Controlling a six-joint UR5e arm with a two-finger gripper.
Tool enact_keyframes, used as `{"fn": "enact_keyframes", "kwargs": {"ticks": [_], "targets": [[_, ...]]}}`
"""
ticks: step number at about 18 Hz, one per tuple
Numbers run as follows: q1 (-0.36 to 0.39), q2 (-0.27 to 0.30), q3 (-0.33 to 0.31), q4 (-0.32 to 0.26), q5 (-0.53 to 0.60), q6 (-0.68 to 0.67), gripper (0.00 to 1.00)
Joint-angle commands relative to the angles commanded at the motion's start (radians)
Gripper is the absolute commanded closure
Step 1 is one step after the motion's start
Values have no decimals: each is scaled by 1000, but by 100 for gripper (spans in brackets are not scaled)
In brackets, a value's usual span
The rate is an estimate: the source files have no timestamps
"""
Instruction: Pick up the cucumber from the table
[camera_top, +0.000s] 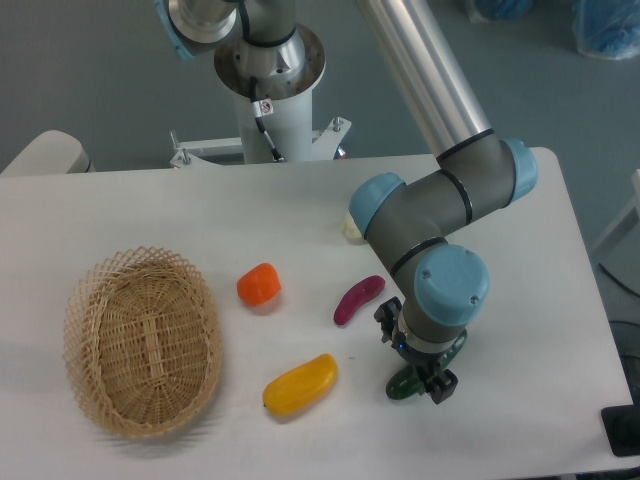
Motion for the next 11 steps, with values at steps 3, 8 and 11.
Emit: {"fn": "enact_keyframes", "kwargs": {"ticks": [3, 8, 11], "targets": [[0, 0, -2, 3, 0, 0, 0], [-3, 0, -5, 5, 2, -9, 0], [-2, 0, -3, 5, 0, -12, 0]]}}
